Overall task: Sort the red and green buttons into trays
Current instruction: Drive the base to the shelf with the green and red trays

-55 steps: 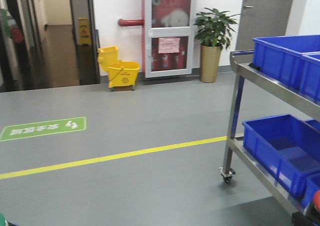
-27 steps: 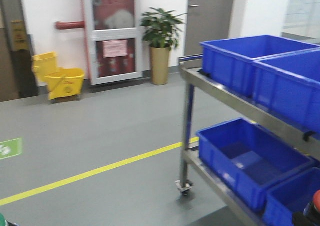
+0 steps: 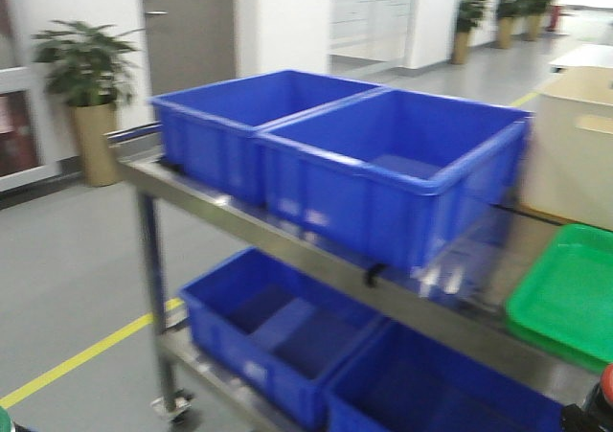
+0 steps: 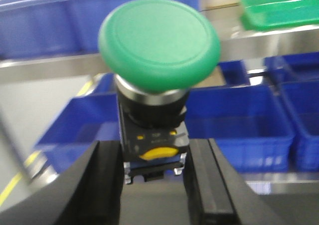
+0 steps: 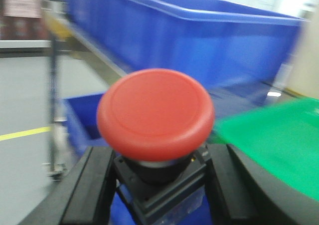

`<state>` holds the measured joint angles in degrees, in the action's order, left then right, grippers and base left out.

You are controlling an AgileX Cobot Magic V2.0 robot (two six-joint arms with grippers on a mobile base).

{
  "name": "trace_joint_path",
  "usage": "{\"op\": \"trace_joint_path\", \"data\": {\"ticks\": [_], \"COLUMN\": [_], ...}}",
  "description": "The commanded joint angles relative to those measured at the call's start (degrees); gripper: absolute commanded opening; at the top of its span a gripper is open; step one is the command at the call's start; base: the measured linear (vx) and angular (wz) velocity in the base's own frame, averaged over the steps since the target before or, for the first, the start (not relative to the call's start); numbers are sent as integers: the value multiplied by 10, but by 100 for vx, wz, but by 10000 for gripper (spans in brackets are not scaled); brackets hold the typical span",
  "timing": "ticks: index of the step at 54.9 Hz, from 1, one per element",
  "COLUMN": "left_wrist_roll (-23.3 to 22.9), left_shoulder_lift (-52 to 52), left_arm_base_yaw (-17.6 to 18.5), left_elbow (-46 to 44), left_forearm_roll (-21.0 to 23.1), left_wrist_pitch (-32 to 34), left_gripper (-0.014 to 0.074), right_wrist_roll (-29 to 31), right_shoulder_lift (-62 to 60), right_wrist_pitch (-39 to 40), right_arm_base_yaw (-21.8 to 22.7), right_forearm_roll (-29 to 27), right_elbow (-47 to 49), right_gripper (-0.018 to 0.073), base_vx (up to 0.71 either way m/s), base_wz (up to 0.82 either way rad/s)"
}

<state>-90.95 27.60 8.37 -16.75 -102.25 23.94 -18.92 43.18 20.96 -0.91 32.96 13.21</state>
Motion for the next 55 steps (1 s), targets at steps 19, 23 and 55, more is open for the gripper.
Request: {"op": "trace_joint_path", "data": {"ticks": [19,23,55], "left_wrist_roll": [-6,-6,-6], "left_shoulder_lift": [1,1,1], "left_arm_base_yaw": [0,0,0], "left_elbow": [-18,-18,-18], "left_forearm_roll": [19,19,19], "left_wrist_pitch": [-10,-10,-10], "left_gripper": [1,1,1], "right_wrist_roll": [1,1,1], "right_shoulder_lift": [-4,-4,-4], "right_wrist_pitch": [44,44,44], "right_arm_base_yaw": [4,4,4], "right_forearm_roll": [-7,-7,-7], "right_elbow": [18,18,18], "right_gripper": [-9,-9,-9], "base_vx": [22,18,14], "base_wz": [-74,-62,-49]}}
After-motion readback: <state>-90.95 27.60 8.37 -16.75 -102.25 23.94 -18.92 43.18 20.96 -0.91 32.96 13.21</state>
